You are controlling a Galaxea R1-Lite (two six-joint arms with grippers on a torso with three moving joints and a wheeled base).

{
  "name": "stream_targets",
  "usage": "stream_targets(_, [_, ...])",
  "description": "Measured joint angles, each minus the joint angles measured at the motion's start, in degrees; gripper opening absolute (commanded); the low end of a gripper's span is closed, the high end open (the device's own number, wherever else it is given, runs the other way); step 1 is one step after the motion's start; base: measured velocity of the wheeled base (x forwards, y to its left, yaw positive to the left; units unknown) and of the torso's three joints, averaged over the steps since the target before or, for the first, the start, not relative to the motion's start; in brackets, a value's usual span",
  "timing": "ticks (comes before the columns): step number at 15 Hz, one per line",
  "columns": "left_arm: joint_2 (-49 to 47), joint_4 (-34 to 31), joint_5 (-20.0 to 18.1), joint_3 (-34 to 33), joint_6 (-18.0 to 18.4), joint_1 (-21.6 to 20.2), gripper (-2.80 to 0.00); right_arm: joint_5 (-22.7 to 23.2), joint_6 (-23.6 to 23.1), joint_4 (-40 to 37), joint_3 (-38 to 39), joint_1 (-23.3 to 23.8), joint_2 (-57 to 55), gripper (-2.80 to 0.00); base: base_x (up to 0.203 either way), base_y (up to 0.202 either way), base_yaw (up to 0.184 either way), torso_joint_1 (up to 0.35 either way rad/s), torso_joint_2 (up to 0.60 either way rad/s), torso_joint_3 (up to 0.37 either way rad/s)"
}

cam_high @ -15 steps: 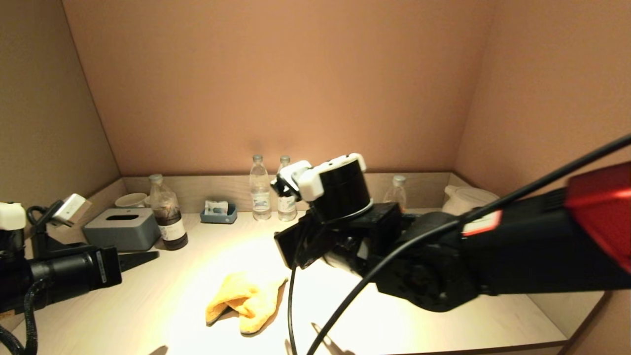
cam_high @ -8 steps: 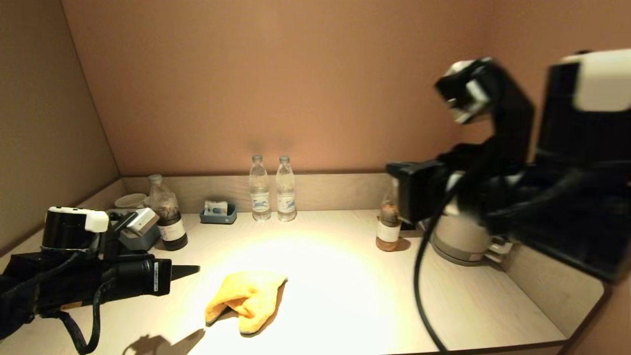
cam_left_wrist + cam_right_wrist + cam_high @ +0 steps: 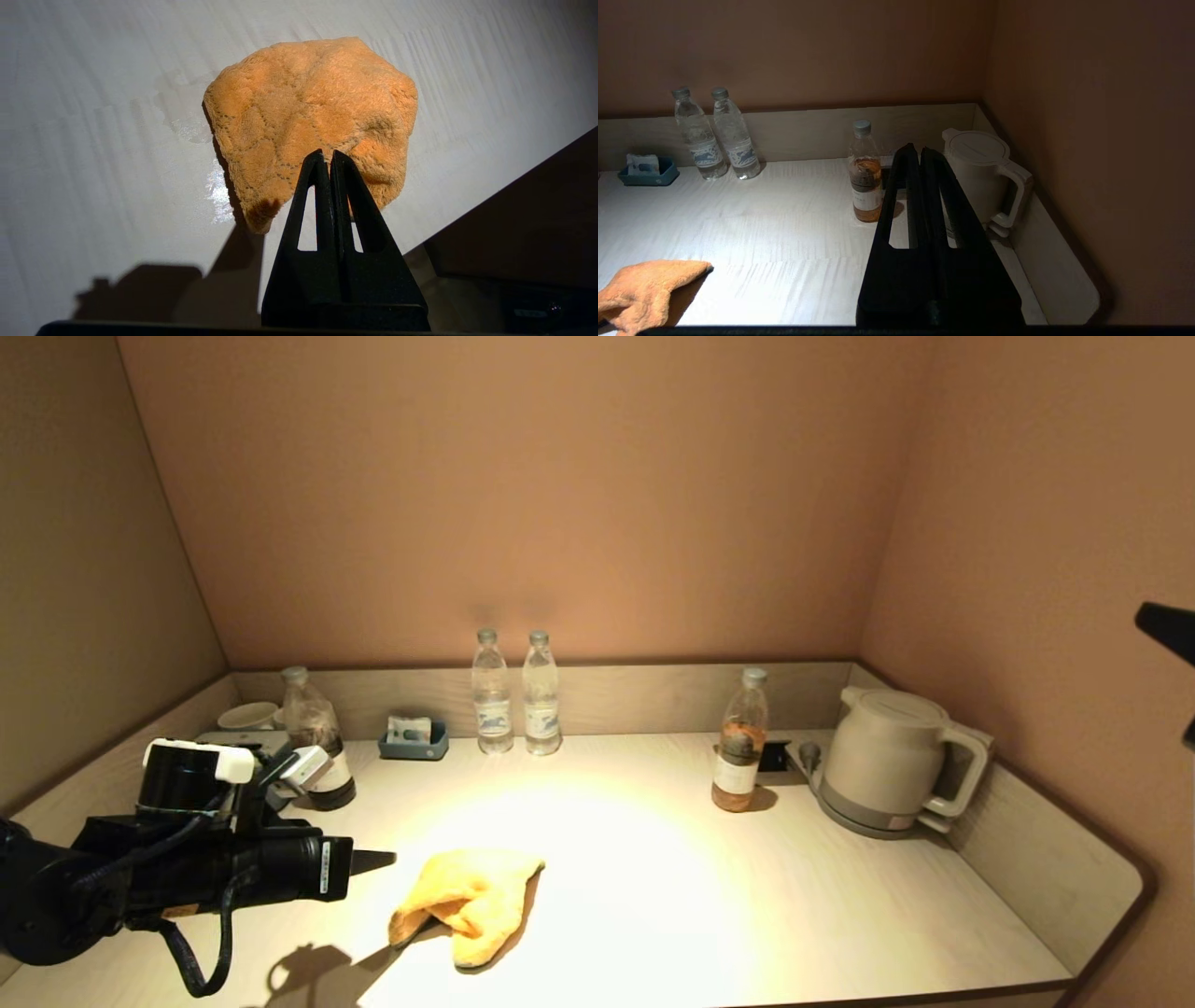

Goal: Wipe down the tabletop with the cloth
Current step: Pick up the tablecloth

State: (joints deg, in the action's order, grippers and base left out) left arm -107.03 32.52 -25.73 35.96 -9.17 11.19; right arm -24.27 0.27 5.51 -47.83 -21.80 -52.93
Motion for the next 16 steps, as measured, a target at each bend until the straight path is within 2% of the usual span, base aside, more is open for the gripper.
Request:
stream_targets(5, [-4.0, 0.8, 0.39, 0.72, 1.02, 1.55, -2.8, -2.9, 0.0, -3.81, 2.25, 10.07, 11.95, -2.8, 0.0, 0.0, 0.0, 0.0, 0.0, 0.0])
stream_targets(8, [-5.99, 4.14, 0.57, 0.45, 3.3, 2.22, -2.8, -4.41, -0.07, -7.95, 3.18, 11.51, 19.56, -2.8, 0.0, 0.0, 0.0, 0.0, 0.0, 0.0])
stream_targets(11, [-7.58, 5.78, 0.74, 0.31, 3.85, 2.47, -2.8, -5.83, -0.19, -12.6, 3.57, 11.79, 25.23, -2.8, 0.0, 0.0, 0.0, 0.0, 0.0, 0.0])
stream_targets(12, [-8.25, 5.79, 0.93, 0.58, 4.11, 2.57, -2.0, -5.94, -0.17, -14.17, 3.67, 11.88, 26.9, -2.8, 0.0, 0.0, 0.0, 0.0, 0.0, 0.0])
stream_targets(13, [-8.76, 5.82, 1.05, 0.77, 4.27, 2.58, 0.0, -5.94, -0.21, -15.66, 3.71, 12.04, 28.91, -2.8, 0.0, 0.0, 0.0, 0.0, 0.0, 0.0])
stream_targets(16, [-9.7, 5.84, 1.18, 0.78, 7.64, 2.65, 0.0, -6.26, 0.39, -20.72, 4.93, 13.26, 34.34, -2.8, 0.0, 0.0, 0.0, 0.0, 0.0, 0.0])
